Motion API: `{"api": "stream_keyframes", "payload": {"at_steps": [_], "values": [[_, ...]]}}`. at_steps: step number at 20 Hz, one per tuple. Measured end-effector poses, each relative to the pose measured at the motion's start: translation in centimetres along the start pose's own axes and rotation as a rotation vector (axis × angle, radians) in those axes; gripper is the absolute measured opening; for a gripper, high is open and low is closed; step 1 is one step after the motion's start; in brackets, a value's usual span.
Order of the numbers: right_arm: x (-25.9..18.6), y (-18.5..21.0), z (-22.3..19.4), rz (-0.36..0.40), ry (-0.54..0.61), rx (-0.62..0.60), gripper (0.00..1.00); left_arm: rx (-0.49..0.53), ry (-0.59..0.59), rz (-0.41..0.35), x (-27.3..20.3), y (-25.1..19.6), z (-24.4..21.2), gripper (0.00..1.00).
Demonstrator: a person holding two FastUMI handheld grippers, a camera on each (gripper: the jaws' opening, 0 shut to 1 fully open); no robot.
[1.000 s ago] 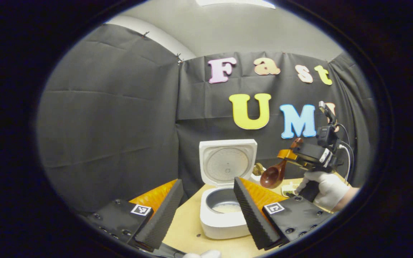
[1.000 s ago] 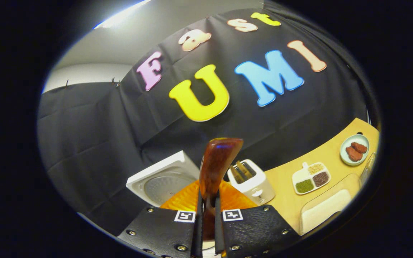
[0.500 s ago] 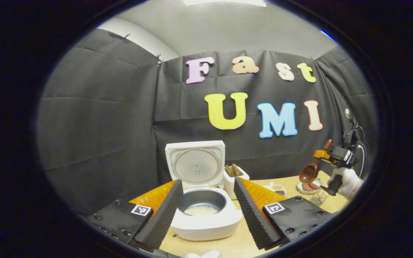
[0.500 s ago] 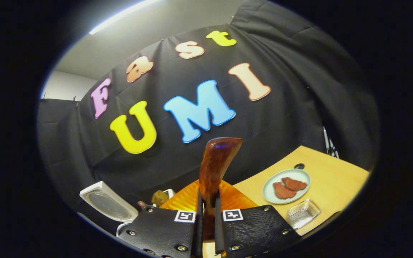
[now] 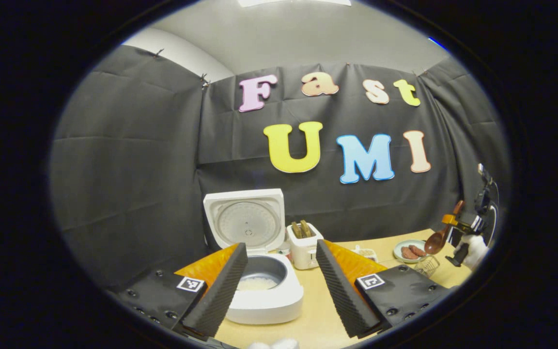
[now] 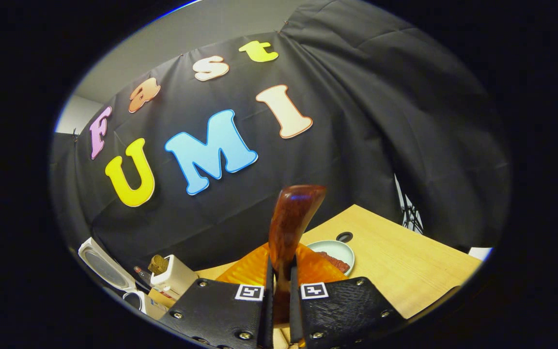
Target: Close the left gripper, press the button to open the rice cooker; take a wooden spoon from the chopstick holder with the right hand, scoop a spoonful of rice and pour it into the rice cooker, then put the wooden spoon back into the chopstick holder.
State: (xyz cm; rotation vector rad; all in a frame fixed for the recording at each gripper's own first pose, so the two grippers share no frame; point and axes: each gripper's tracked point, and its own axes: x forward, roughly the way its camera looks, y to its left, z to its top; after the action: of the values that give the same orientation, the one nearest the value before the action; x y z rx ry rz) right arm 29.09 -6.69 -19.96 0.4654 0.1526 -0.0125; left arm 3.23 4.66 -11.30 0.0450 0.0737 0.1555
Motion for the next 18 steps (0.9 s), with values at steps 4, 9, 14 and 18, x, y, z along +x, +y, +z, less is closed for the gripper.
{"api": "stream_keyframes", "payload": {"at_steps": [4,9,14,18], "values": [[0.7,-1.9,-3.0,-0.024,0.048,-0.026,0.13,0.014,-0.011,0.001,-0.1,-0.4,0.8,1.0],[1.3,-4.5,-4.9,-0.075,0.064,-0.024,0.13,0.021,-0.011,-0.004,0.0,-0.7,1.1,1.0],[1.5,-6.3,-8.4,-0.118,0.125,-0.036,0.13,0.025,-0.019,-0.01,0.0,-0.6,1.7,1.0],[1.1,-7.7,-11.0,-0.154,0.175,-0.022,0.14,0.037,-0.019,-0.009,0.0,-0.4,1.9,0.98]]}}
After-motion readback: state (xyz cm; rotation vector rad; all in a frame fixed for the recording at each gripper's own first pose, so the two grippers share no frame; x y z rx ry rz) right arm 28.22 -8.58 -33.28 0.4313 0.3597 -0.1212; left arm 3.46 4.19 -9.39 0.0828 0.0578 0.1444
